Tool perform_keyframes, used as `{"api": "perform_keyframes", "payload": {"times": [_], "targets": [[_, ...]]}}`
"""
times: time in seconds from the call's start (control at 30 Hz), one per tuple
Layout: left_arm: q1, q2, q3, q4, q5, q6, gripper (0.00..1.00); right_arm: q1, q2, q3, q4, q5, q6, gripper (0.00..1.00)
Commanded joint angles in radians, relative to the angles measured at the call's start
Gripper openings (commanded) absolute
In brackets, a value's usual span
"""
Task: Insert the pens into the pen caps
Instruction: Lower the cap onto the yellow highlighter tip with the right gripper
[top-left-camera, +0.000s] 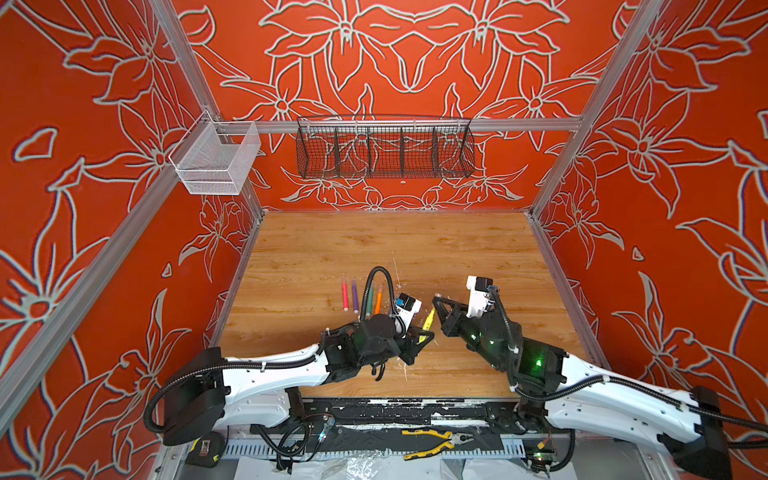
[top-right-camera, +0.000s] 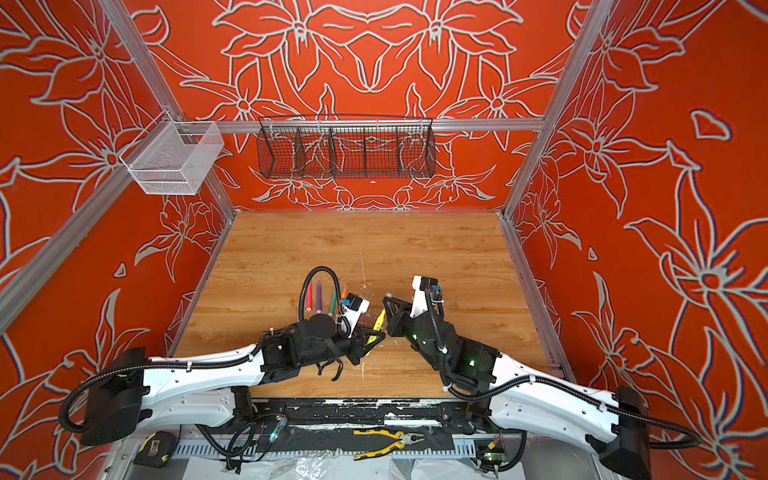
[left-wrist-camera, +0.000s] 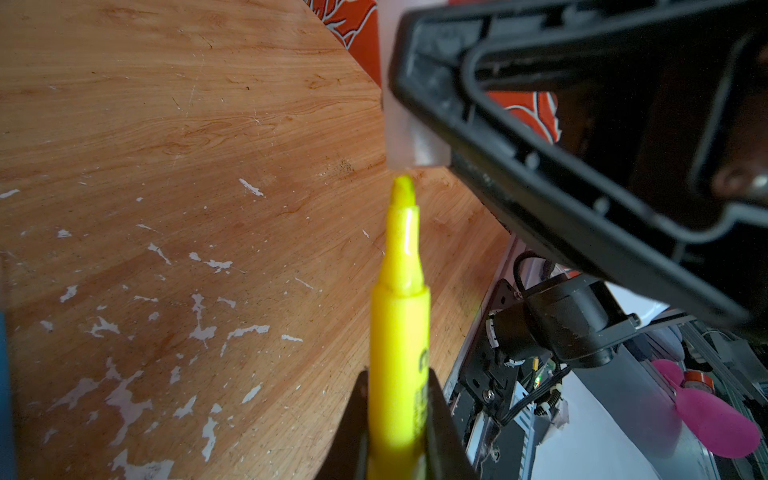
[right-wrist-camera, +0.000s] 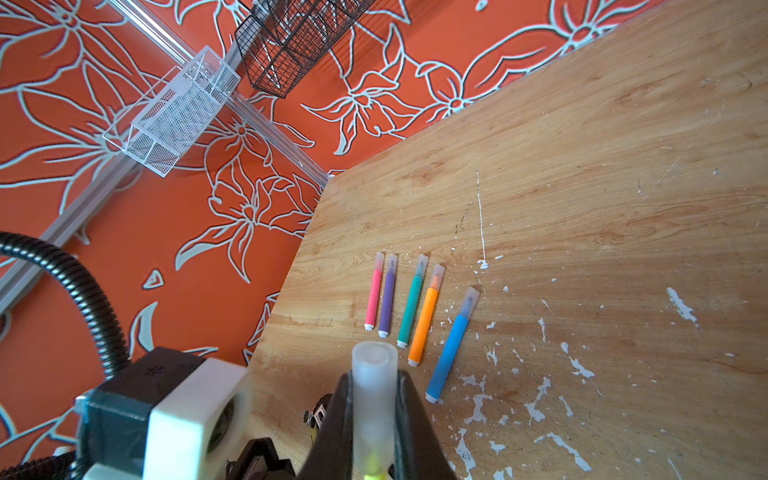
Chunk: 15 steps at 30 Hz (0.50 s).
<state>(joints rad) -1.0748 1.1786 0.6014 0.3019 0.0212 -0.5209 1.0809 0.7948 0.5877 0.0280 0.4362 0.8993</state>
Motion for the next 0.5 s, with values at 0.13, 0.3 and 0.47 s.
{"api": "perform_keyframes", "payload": {"times": [0.13,0.3,0.47], "targets": [[-0.008,0.007,0.04,0.037,0.003,0.005,0.0,-0.007,0.007,-0.008,0.015,-0.008,0.019,0.09],[-0.008,0.005,0.041,0.037,-0.024,0.017,0.0,-0.008,0.006,-0.02,0.026,-0.053,0.05,0.08],[-0.008,0.009,0.055,0.044,-0.078,0.067,0.0,-0.007,0.02,-0.04,0.069,-0.15,0.109,0.08]]}}
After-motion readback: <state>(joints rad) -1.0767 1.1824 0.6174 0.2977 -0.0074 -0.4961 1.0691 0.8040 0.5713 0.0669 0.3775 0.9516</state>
